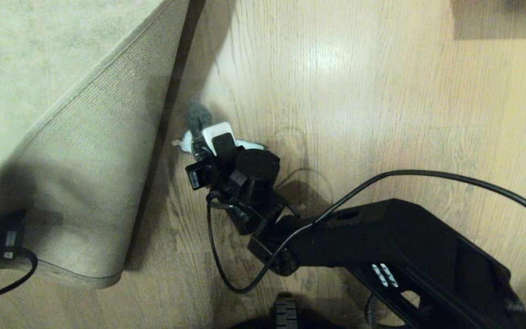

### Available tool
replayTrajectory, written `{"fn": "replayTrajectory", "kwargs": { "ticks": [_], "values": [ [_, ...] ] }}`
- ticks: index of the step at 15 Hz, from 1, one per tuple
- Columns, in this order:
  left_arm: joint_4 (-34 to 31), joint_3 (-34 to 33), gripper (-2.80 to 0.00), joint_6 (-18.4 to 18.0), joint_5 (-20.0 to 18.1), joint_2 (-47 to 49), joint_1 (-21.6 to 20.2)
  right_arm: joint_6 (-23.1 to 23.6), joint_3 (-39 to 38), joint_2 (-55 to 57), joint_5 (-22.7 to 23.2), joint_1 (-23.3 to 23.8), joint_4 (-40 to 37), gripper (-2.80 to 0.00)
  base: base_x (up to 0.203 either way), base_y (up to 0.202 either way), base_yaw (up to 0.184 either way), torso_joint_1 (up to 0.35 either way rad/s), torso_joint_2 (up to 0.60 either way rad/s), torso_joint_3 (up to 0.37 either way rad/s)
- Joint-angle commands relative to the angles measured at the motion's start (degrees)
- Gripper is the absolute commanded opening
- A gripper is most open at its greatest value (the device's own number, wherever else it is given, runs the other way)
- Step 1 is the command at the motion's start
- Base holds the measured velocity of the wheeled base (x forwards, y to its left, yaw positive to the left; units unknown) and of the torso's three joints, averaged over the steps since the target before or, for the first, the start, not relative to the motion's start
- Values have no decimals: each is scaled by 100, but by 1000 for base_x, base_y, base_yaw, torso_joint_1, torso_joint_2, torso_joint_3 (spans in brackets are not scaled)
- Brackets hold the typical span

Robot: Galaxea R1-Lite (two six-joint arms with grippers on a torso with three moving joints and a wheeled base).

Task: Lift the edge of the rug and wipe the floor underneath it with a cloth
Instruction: Wipe the floor under the carpet with a rag

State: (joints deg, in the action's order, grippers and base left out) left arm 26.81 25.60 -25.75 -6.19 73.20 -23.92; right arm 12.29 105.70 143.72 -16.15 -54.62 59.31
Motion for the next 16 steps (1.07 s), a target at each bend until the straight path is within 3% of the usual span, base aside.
{"fn": "replayTrajectory", "kwargs": {
  "ticks": [1, 8, 16],
  "values": [
    [153, -29, -280, -11, -5, -16, -1, 10, 163, -156, -11, 121, 13, -280, 0, 0, 0, 0, 0, 0],
    [246, -108, -280, -9, -5, -8, -8, 211, 295, -773, -10, 311, -250, -280, 0, 0, 0, 0, 0, 0],
    [246, -205, -280, 9, -5, -105, -8, 469, 275, -1368, -11, 104, -702, -280, 0, 0, 0, 0, 0, 0]
  ]
}}
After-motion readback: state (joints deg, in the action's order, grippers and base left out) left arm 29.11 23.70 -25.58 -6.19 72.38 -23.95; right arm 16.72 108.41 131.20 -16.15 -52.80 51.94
